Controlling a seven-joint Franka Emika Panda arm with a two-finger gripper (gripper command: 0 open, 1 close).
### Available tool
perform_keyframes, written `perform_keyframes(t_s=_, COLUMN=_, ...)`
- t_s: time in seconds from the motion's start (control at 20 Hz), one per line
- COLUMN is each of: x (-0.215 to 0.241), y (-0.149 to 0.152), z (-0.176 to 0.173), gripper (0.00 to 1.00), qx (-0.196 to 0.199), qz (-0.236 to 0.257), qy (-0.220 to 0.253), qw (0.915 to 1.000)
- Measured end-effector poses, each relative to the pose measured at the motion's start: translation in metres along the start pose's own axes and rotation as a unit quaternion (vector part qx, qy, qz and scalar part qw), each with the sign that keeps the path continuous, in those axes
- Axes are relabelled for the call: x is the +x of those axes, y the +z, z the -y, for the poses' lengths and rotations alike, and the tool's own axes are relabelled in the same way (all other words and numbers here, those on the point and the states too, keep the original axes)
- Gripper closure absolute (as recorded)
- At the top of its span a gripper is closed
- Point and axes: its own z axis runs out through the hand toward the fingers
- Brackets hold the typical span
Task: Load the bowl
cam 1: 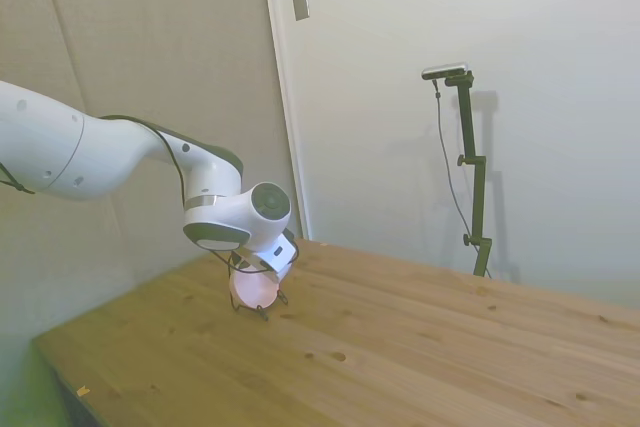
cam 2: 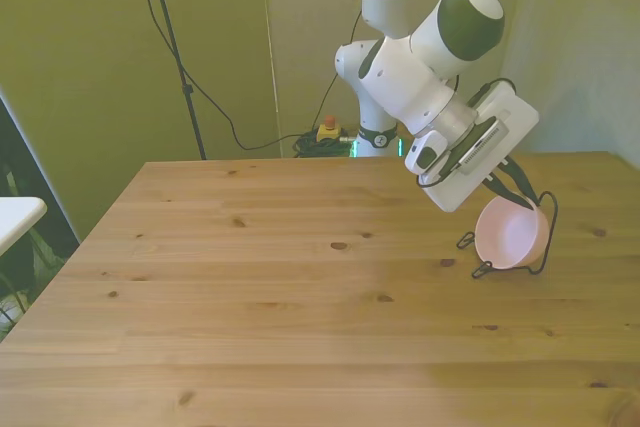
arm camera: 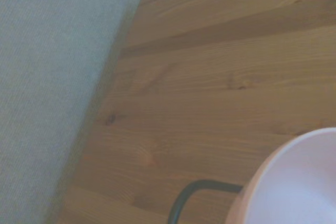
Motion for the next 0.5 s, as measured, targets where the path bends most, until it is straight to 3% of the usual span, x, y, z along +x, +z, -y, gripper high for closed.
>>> perform_keyframes(t_s=0.25, x=-0.002, y=-0.022, z=0.015, gripper=0.00, qx=-0.010, qz=-0.018, qy=0.002, qw=0.9998)
perform_keyframes(t_s=0.5, x=-0.006, y=-0.090, z=0.044, gripper=0.00, qx=-0.035, qz=-0.086, qy=0.017, qw=0.9955)
